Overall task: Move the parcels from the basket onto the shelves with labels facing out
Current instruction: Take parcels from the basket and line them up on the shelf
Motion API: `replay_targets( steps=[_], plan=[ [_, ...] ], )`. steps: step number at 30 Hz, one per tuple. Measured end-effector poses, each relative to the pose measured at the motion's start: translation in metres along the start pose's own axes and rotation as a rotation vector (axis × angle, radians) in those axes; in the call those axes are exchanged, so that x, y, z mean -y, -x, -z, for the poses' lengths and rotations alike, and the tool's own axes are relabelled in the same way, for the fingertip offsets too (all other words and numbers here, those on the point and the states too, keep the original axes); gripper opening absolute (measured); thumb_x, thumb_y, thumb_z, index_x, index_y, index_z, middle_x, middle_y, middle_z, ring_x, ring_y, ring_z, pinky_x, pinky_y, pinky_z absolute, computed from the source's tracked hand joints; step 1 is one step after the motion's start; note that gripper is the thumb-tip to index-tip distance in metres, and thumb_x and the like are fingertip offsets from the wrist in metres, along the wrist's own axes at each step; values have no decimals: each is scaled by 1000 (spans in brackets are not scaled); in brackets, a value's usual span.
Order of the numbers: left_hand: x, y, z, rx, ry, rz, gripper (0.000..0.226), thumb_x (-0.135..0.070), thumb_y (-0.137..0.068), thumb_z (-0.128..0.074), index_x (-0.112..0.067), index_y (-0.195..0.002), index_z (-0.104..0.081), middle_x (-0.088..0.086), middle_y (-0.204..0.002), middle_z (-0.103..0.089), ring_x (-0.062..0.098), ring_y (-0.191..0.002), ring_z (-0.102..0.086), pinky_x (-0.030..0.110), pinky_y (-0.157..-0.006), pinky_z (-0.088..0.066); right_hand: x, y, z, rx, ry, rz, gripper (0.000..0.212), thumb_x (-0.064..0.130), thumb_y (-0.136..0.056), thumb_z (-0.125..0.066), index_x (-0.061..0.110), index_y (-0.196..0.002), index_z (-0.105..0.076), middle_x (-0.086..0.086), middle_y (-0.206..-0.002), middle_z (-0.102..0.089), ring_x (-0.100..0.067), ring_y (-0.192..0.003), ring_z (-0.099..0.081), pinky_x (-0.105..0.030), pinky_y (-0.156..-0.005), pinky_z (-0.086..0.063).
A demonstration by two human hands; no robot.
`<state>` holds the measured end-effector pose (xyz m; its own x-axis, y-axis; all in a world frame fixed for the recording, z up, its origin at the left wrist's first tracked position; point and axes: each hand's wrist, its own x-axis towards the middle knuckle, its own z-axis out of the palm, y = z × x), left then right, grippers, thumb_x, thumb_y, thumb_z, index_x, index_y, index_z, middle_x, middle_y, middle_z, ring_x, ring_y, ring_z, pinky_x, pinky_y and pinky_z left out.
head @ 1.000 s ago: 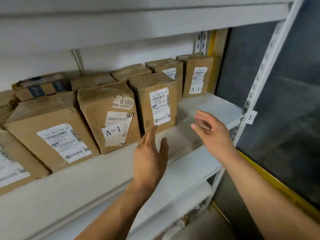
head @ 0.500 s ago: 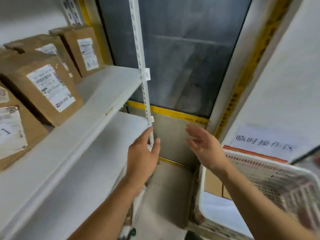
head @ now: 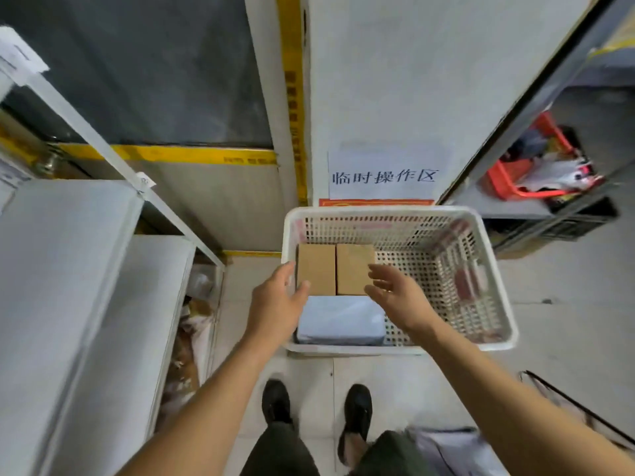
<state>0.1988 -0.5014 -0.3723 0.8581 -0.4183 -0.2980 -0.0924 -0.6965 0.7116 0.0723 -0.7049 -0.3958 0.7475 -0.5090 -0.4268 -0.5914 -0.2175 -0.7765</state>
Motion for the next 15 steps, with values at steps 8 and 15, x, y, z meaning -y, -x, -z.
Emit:
replay_targets(
  steps=[8, 15],
  plan=[
    [47, -63, -96, 256, -101, 188, 63, -46, -102, -60, -22, -158, -44, 5, -154, -55, 25, -134, -57, 26, -100, -43, -90, -47, -3, 61, -13, -265, 57, 24, -101, -68, 19, -155, -50, -1, -147, -62, -17, -128, -61, -26, -89, -50],
    [99, -115, -163, 401, -160, 292, 74, -48, -102, -61, -21, -164, -30, 4, -165, -40, 28, -146, -45, 38, -115, -43, -155, -96, -31, 106, -61, -412, 68, 25, -100, -70, 21, -161, -41, -3, -160, -50, -23, -142, -52, -44, -110, -51]
  ],
)
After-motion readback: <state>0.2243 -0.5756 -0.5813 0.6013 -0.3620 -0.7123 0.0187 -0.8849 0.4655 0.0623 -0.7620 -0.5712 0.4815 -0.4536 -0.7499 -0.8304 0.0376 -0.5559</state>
